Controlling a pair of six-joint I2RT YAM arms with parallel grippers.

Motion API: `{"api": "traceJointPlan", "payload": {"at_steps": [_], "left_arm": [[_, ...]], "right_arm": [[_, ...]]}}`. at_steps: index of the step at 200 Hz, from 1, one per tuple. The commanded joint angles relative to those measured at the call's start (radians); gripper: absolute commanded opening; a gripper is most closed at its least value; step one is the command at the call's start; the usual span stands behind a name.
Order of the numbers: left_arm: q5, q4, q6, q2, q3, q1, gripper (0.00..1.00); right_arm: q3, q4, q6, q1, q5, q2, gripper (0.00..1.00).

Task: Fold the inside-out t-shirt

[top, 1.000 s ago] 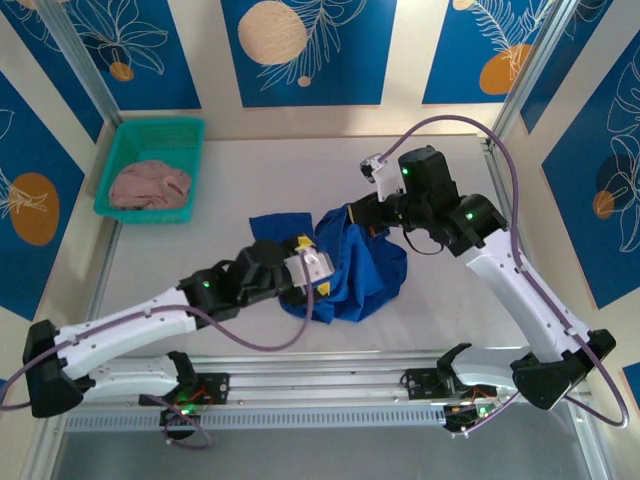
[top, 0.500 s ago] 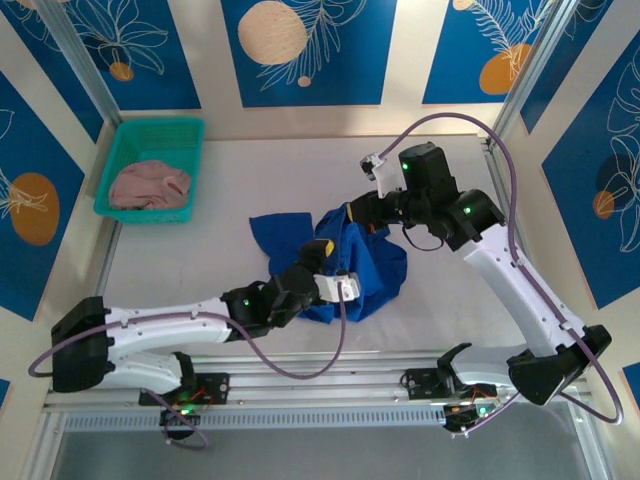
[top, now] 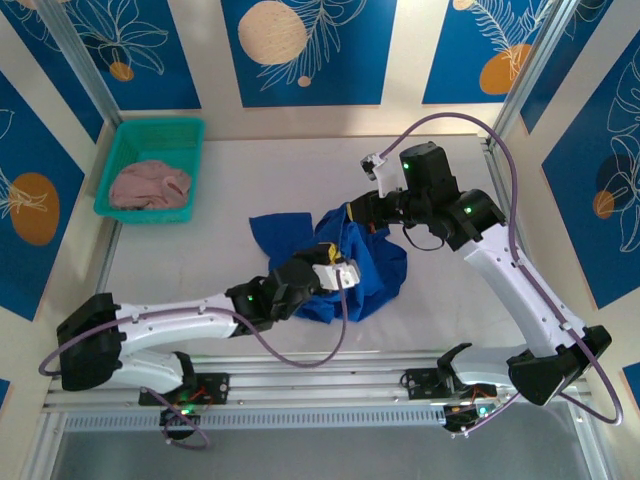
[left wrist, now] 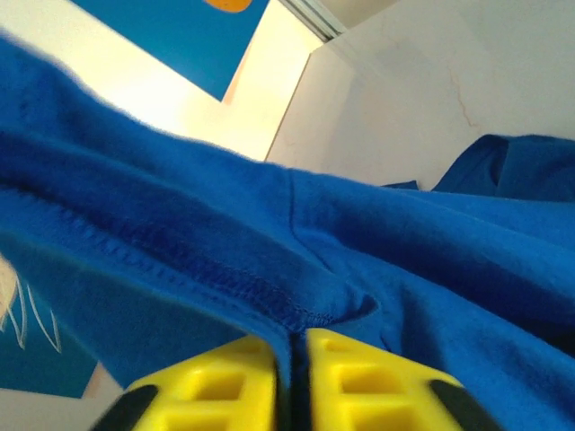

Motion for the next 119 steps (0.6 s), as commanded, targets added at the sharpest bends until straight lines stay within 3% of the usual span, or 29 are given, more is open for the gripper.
{"api": "traceJointPlan", "payload": {"at_steps": [1,16,83,119], "left_arm": [[0.065,-0.011,-0.070,-0.063,-0.012,0.035,0.04],[0.104,-0.056,-0.112,-0.111,-0.019,0.056,0.00],[0.317,-0.331,-0.431,-0.309,0.038,0.220,0.00],[0.498,-0.486,-0.593,-0.329,0.138,0.335,0.00]], "right_arm": [[0.006,0.010,0.013,-0.009,-0.024,-0.023,0.00],[0.002,0.011,0.013,-0.018,-0.023,-0.024,0.00],[0.001,0.047,0.040,-0.054,-0.042,-0.011,0.00],[-0.003,0.076,0.062,-0.054,-0.066,0.007,0.00]]}}
